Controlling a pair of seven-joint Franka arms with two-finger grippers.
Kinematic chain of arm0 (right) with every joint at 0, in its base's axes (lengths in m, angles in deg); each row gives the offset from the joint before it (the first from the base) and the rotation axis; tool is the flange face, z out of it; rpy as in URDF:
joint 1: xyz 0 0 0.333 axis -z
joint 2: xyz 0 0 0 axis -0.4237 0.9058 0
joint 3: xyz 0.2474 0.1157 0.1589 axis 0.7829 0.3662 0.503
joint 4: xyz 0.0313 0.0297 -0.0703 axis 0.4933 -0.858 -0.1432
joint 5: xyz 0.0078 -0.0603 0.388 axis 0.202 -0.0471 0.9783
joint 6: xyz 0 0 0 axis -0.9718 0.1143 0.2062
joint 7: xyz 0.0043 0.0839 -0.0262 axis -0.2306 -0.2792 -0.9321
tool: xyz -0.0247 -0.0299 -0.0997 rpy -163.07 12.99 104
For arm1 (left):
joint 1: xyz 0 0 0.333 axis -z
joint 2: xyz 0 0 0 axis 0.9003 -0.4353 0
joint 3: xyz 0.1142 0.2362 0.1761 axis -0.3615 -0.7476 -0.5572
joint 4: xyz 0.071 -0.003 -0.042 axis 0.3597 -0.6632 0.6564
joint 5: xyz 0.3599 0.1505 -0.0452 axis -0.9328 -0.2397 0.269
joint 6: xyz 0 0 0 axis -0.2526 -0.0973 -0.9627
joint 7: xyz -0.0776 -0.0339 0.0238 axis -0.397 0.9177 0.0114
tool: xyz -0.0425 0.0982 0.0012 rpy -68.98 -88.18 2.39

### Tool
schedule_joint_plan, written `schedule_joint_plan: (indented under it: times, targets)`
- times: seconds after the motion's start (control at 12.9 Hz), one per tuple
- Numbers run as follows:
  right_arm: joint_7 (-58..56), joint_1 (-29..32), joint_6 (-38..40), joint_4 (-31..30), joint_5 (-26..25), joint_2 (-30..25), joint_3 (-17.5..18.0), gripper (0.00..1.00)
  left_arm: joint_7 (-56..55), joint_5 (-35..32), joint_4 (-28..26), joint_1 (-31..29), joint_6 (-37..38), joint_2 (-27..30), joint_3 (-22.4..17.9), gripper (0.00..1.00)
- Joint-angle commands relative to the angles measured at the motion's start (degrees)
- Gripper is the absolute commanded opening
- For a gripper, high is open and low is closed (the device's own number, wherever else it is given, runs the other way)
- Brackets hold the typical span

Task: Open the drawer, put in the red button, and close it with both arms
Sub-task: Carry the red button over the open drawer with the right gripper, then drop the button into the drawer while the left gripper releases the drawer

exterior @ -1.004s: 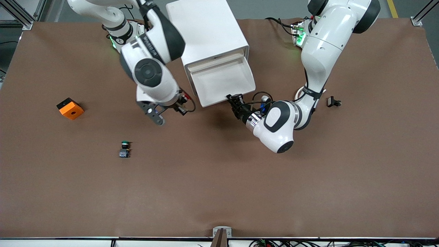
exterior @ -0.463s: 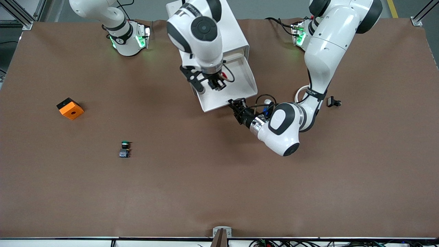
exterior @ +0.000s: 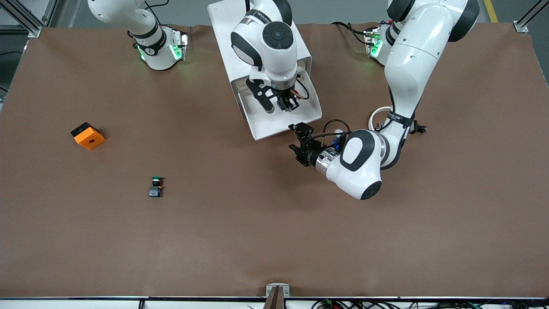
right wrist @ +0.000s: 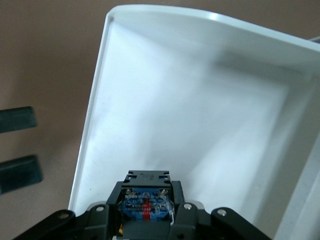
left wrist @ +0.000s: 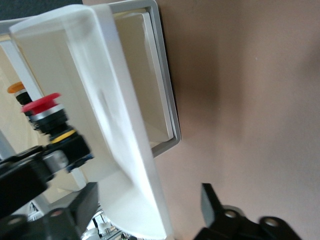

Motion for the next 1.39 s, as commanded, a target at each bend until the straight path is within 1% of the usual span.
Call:
schedule_joint_plan:
  times: [0.0, 0.15, 0.31, 0.46, 0.62, 0.69, 0.85, 0.93, 1.0, 1.08, 1.16, 1.31]
  targets:
    - [0.08, -0.18, 1.0, 2.34, -0.71, 0.27, -0.54, 1.0, 6.26, -1.63, 4.42, -2.97, 4.9, -0.15, 0.31, 1.0]
    - [-0.18, 0.08, 1.18, 3.21, -1.68, 0.27, -0.54, 1.0, 11.91, -1.72, 4.59, -3.86, 5.44, 1.95, -0.38, 1.0]
    - [-1.67, 0.43, 1.27, 4.18, -1.77, 0.27, -0.54, 1.0, 16.74, -3.12, 5.91, -6.22, 5.44, 4.24, -0.47, 1.0]
    - [-7.27, 1.57, 3.27, 4.89, -1.68, 0.1, -0.8, 1.0, 23.15, -4.96, 5.83, -9.12, 5.44, 7.66, -0.56, 1.0]
    - [-15.35, 4.11, 7.66, 6.73, -1.6, -0.17, -0.8, 1.0, 25.37, -8.73, 5.83, -9.66, 5.44, 9.6, -0.56, 1.0]
    - [-19.22, 5.52, 9.6, 7.52, -1.77, -0.34, -0.8, 1.0, 27.56, -13.62, 5.83, -9.32, 5.44, 10.74, -0.65, 1.0]
    - [-27.92, 9.03, 11.98, 7.7, -2.03, -1.57, -0.98, 1.0, 30.47, -26.27, 5.74, -7.57, 5.36, 13.37, -0.04, 1.0]
    - [-32.83, 11.66, 12.86, 7.62, -2.12, -2.45, -0.98, 1.0, 32.65, -33.72, 5.65, -5.99, 5.36, 14.87, 0.05, 1.0]
    - [-38.54, 13.86, 14.35, 7.62, -2.38, -3.24, -0.98, 1.0, 36.94, -41.19, 5.65, -4.49, 5.44, 16.27, 0.14, 1.0]
    - [-45.03, 16.75, 15.93, 7.53, -3.78, -4.29, -0.98, 1.0, 41.94, -47.53, 5.39, -3.0, 5.53, 18.03, 0.14, 1.0]
    - [-50.49, 19.48, 16.73, 7.53, -4.32, -5.08, -0.89, 1.0, 46.86, -52.56, 4.86, -2.03, 5.62, 19.61, 0.32, 1.0]
    - [-61.83, 25.19, 18.4, 7.53, -4.58, -6.66, -0.98, 1.0, 50.07, -56.2, 4.59, -1.4, 6.93, 20.68, 0.41, 1.0]
